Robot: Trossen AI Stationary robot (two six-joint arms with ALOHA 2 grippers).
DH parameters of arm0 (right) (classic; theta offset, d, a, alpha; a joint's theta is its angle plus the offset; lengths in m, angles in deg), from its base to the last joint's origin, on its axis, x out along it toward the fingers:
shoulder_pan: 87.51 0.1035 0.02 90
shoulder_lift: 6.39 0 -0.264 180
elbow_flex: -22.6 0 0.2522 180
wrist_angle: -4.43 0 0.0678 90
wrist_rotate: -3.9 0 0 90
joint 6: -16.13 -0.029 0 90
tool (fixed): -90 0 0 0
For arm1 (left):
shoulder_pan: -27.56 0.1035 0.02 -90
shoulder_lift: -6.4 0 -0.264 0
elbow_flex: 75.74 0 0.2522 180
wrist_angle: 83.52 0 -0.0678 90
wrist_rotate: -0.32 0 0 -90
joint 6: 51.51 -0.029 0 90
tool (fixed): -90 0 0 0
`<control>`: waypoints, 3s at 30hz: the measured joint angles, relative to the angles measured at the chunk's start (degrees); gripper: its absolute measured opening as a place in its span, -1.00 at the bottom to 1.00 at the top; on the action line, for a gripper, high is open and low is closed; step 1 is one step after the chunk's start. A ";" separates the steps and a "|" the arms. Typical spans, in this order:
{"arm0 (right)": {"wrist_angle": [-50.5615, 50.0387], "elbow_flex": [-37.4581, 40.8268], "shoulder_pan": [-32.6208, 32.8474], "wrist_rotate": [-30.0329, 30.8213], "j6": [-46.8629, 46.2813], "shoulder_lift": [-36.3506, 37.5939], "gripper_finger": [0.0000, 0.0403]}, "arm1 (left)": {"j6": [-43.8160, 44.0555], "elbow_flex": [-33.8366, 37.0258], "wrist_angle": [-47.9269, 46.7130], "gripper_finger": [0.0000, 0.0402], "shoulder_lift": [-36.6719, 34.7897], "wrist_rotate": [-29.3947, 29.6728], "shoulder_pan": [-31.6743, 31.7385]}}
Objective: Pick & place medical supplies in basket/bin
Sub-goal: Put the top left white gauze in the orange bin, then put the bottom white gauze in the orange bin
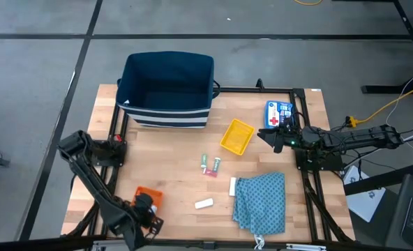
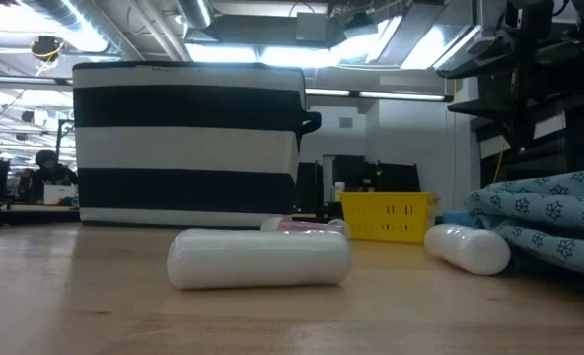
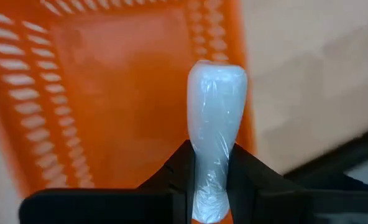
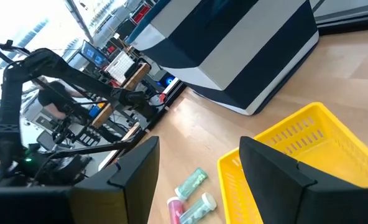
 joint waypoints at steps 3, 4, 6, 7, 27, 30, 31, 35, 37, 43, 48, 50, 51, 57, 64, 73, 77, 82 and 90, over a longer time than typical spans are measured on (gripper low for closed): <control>0.00 -0.01 0.02 0.00 -0.75 0.00 0.11 | -0.13 4.54 1.26 -0.73 -3.47 -0.05 -0.02; 0.00 -0.02 0.02 0.00 -0.88 0.00 0.11 | -0.14 6.18 1.82 -0.73 -4.69 -0.04 -0.02; 0.00 -0.02 0.02 0.07 -1.37 0.00 0.11 | -0.15 9.55 3.08 -0.73 -6.96 -0.04 0.00; -0.04 0.00 0.02 0.33 -1.84 0.00 0.11 | -0.15 11.12 3.81 -0.73 -8.10 -0.06 0.00; -0.17 -0.01 0.02 3.35 -3.64 -0.02 0.11 | -2.02 22.49 14.89 -0.01 -20.34 -0.11 2.30; -0.17 -0.02 0.01 4.56 -3.64 -0.02 0.11 | -1.90 22.49 14.00 0.06 -21.31 -0.06 2.80; -0.17 -0.02 0.01 4.56 -3.64 -0.02 0.11 | -1.92 22.49 14.13 0.07 -21.87 0.32 3.16; -0.17 -0.02 0.02 4.55 -3.64 -0.02 0.11 | -4.89 21.78 15.20 0.07 -25.11 7.93 6.14; -0.17 -0.02 0.02 4.55 -3.64 -0.02 0.11 | -8.86 20.62 15.16 0.06 -27.06 13.50 8.57; -0.17 -0.02 0.02 4.55 -3.63 -0.02 0.11 | -31.42 16.17 19.01 -0.01 -30.68 20.42 20.91; -0.17 0.00 0.02 4.54 -3.62 -0.02 0.11 | -53.04 10.99 24.79 -0.05 -27.87 7.27 34.39; -0.17 -0.02 0.02 4.52 -3.62 -0.02 0.11 | -60.23 7.75 22.42 -0.06 -24.53 -0.07 38.67; -0.17 -0.01 0.02 4.46 -3.62 -0.02 0.11 | -63.53 5.91 20.38 -0.06 -22.55 -3.26 40.45; -0.17 -0.01 0.02 3.95 -3.24 -0.02 0.11 | -84.37 -7.12 3.65 -0.06 -8.04 -17.07 45.34; -0.17 -0.01 0.02 2.69 -1.86 -0.02 0.11 | -99.40 -21.27 0.91 -0.06 7.43 -25.64 45.22; -0.56 0.00 0.02 -3.95 0.93 -0.02 0.11 | -94.37 -30.21 1.97 -0.06 20.44 -29.15 43.20; -1.42 -0.01 0.00 -6.46 0.95 -0.02 0.11 | -86.86 -30.23 7.68 -0.06 22.76 -30.21 41.39; -2.41 -0.02 0.00 -9.10 0.95 -0.02 0.11 | -78.21 -29.72 11.22 -0.06 22.64 -27.66 38.64; -4.68 0.00 -0.01 -9.46 1.15 -0.02 0.11 | -71.86 -29.67 9.25 -0.06 24.11 -22.38 34.95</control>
